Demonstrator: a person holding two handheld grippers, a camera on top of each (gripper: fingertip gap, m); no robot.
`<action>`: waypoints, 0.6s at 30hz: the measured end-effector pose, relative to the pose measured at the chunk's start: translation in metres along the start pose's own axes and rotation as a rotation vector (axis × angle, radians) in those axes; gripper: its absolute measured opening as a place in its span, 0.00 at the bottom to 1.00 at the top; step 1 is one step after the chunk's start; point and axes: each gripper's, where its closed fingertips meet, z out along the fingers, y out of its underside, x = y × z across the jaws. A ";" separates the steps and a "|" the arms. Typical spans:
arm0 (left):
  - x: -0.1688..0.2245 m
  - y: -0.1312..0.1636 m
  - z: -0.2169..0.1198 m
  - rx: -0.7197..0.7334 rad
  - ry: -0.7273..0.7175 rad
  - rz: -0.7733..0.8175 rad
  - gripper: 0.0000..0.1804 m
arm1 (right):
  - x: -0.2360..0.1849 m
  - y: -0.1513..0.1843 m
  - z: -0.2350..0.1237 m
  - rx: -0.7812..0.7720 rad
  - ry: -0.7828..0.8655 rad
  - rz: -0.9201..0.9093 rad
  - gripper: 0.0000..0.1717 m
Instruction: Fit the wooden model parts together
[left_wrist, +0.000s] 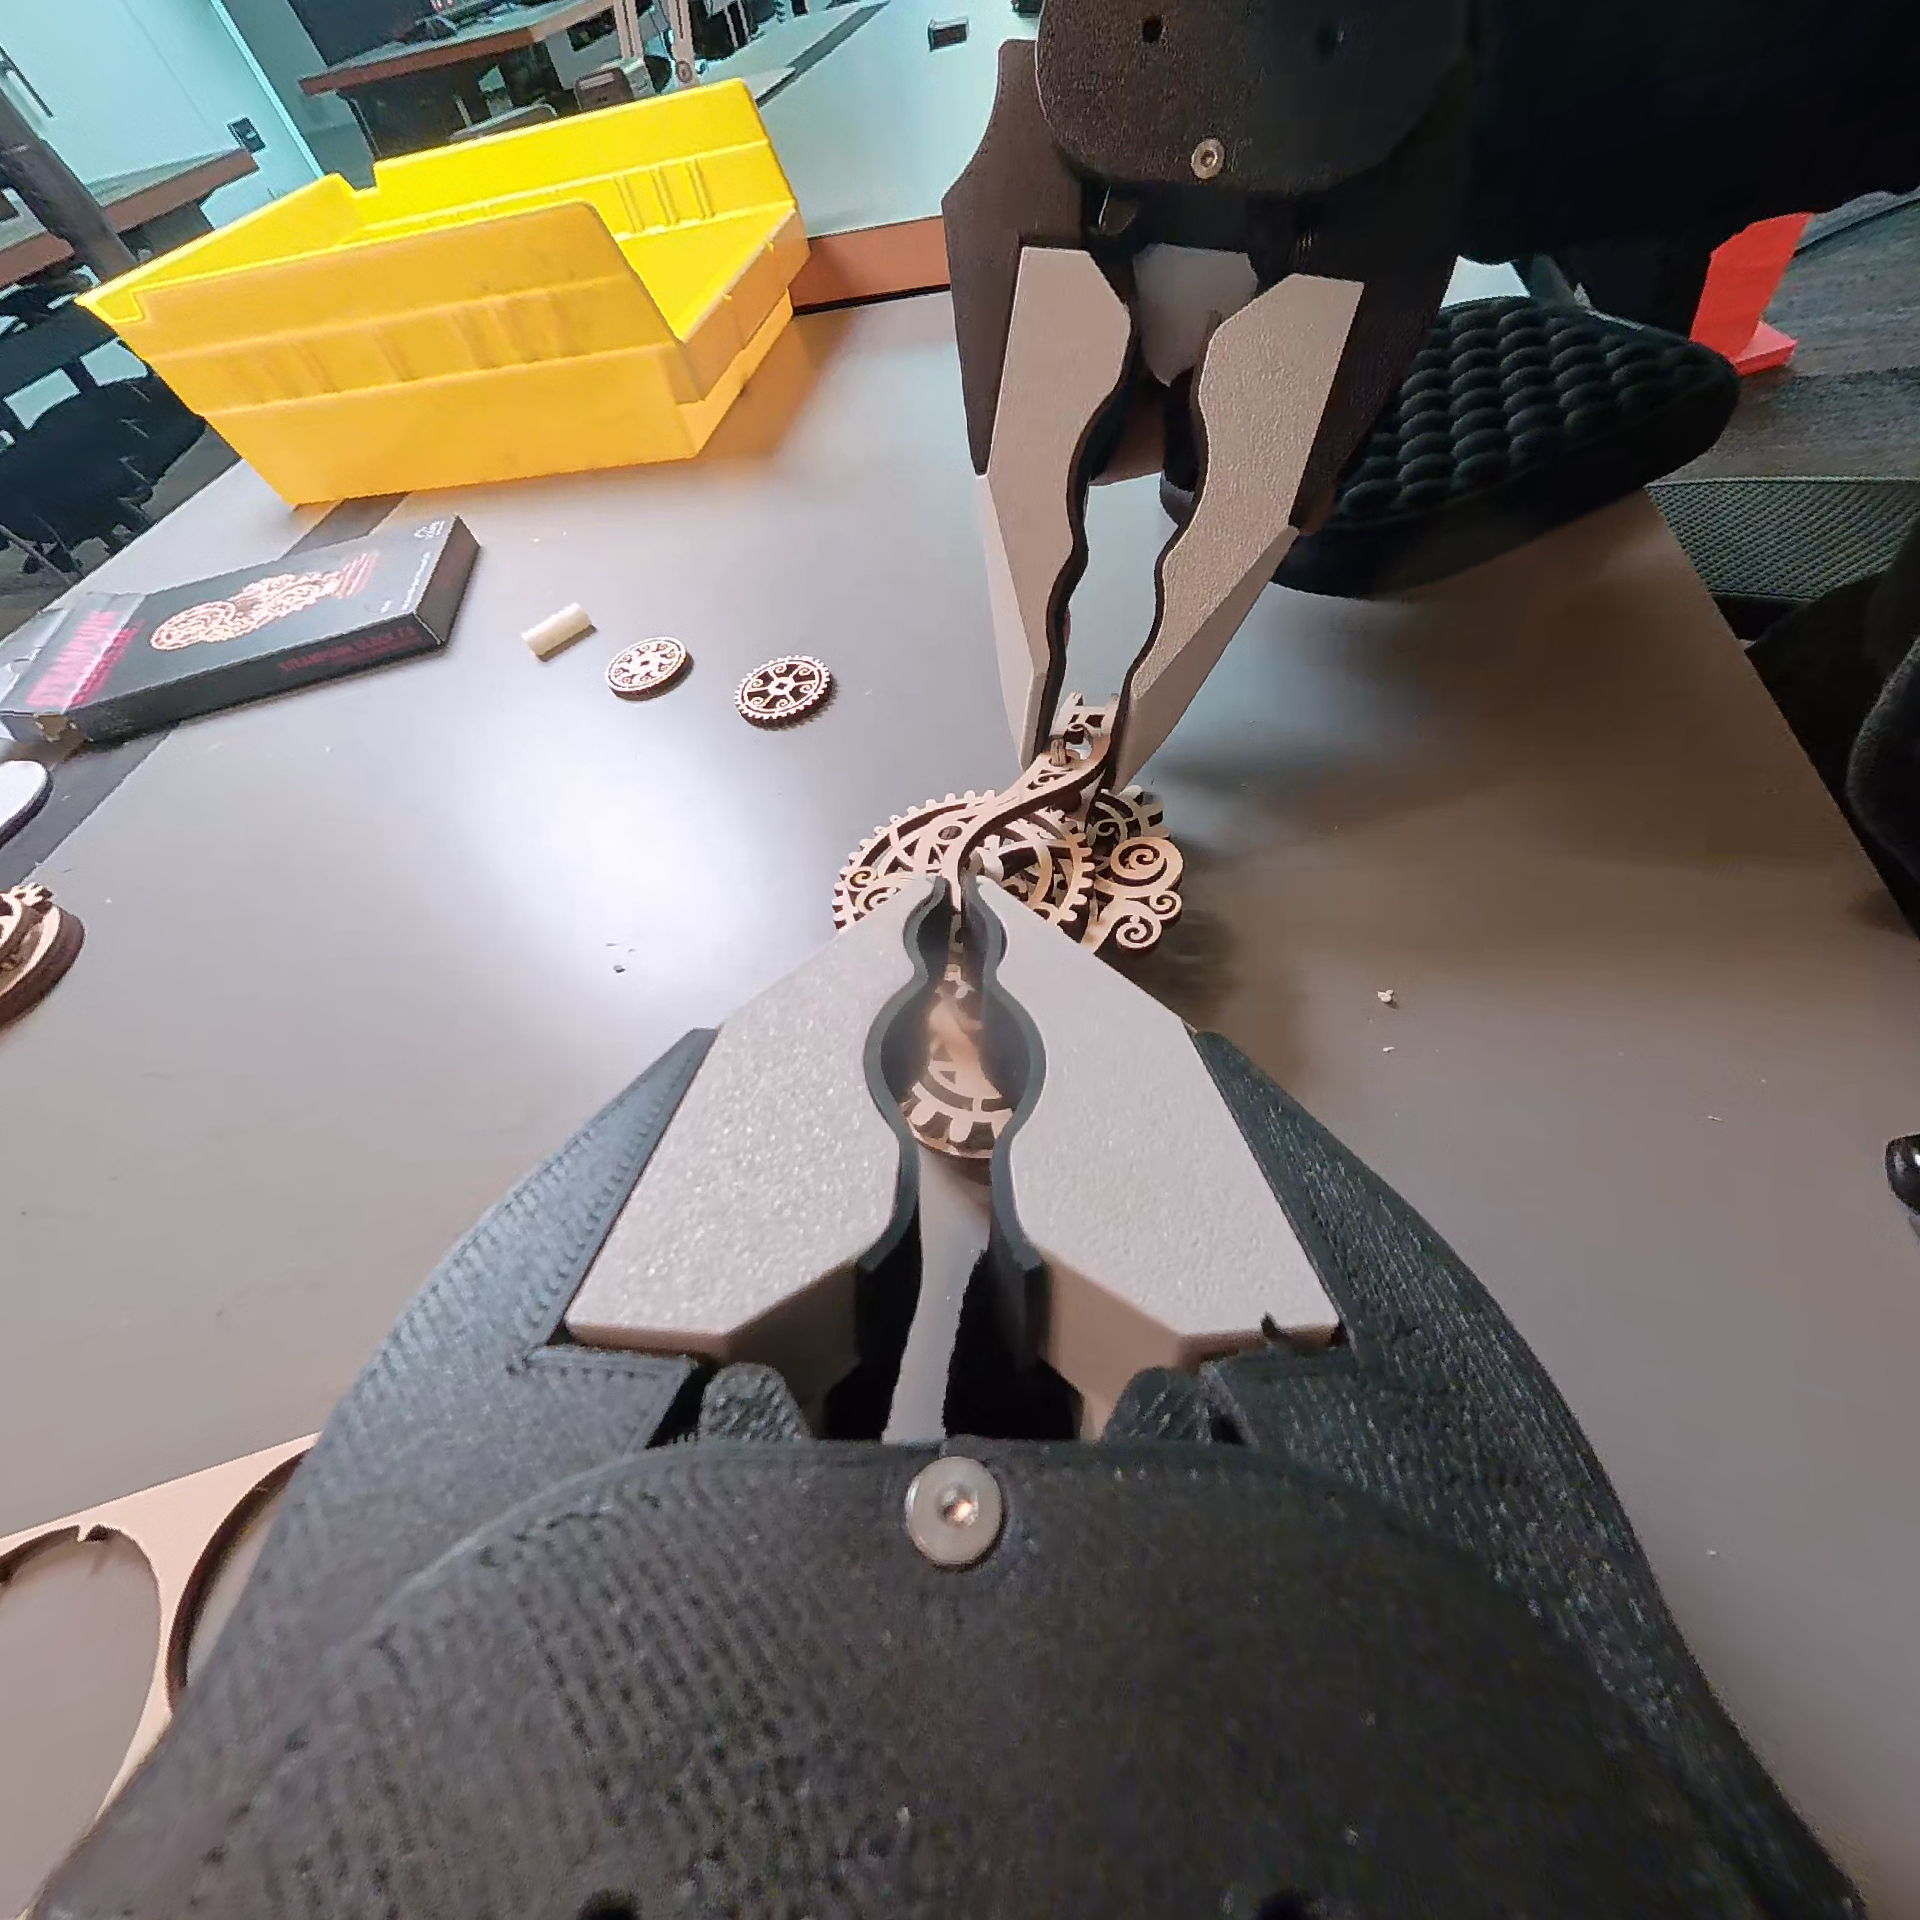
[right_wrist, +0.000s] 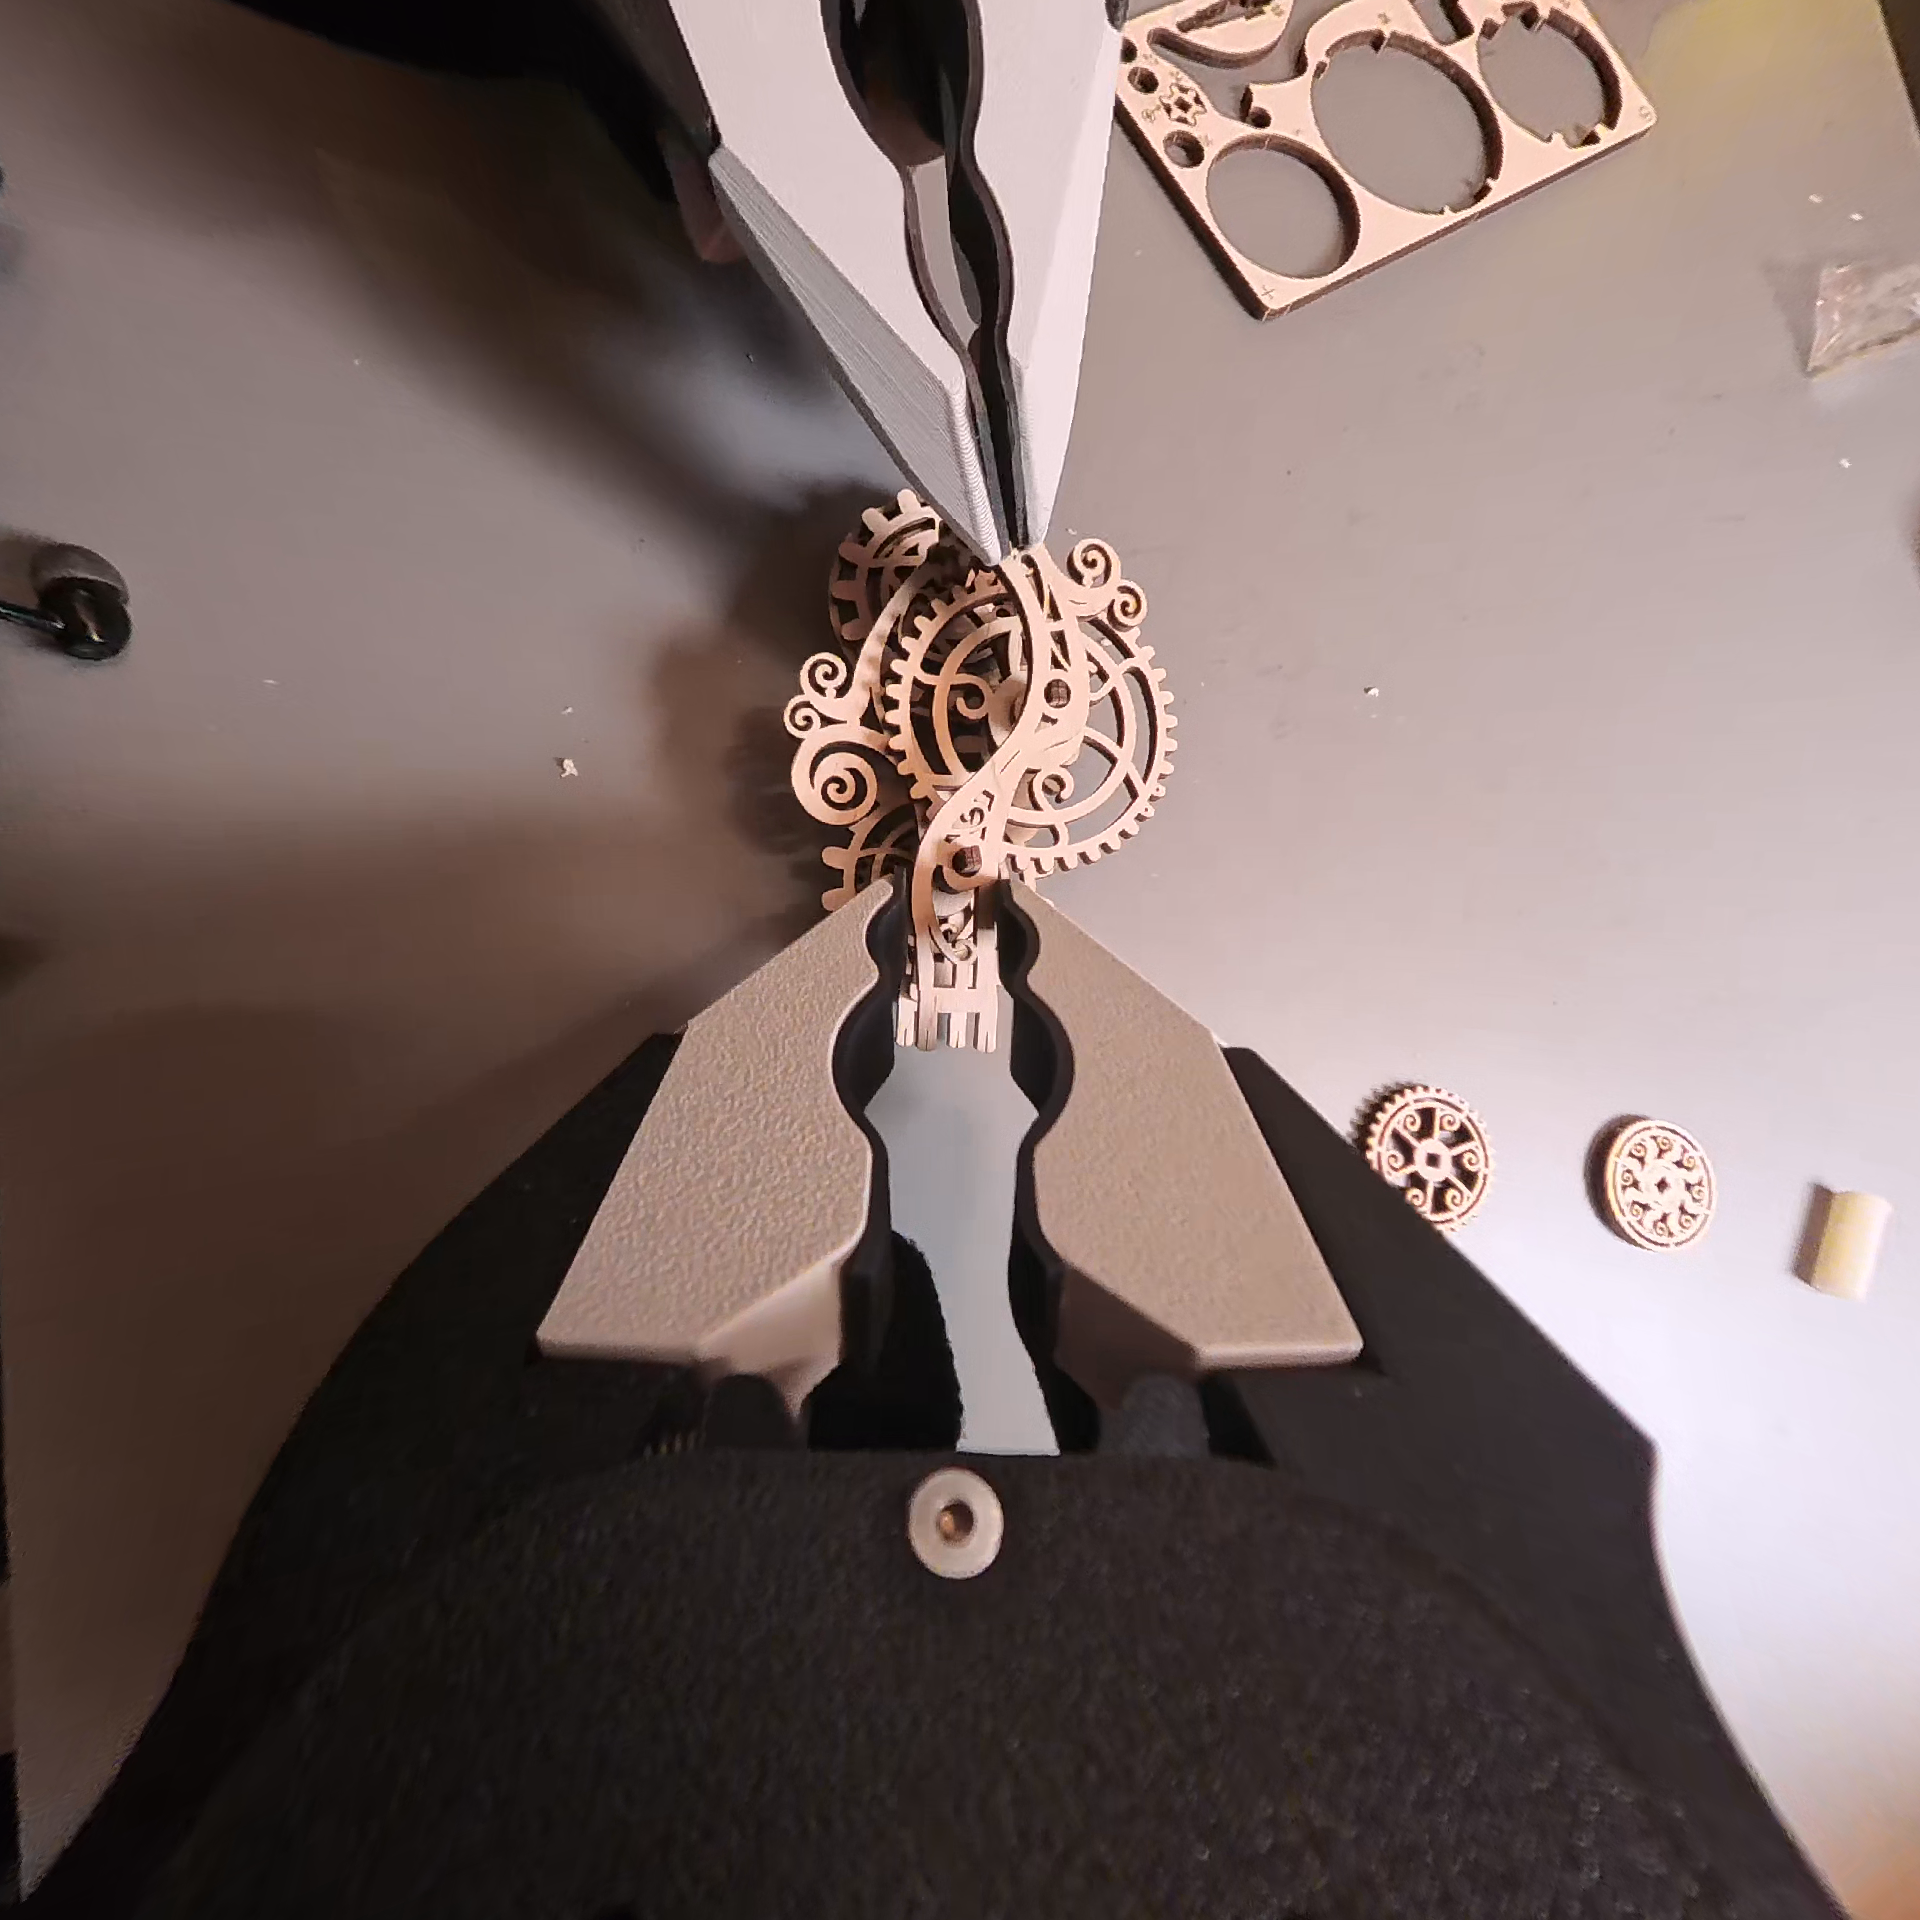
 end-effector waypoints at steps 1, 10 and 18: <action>0.000 0.000 0.000 0.000 -0.001 0.000 0.00 | 0.000 0.000 0.000 0.000 -0.002 0.007 0.08; -0.002 -0.010 -0.019 0.021 0.064 0.002 0.02 | 0.011 -0.043 -0.018 0.182 -0.044 0.101 0.11; 0.006 0.009 -0.012 -0.079 0.096 0.024 0.02 | 0.007 -0.061 0.018 0.186 -0.103 0.069 0.07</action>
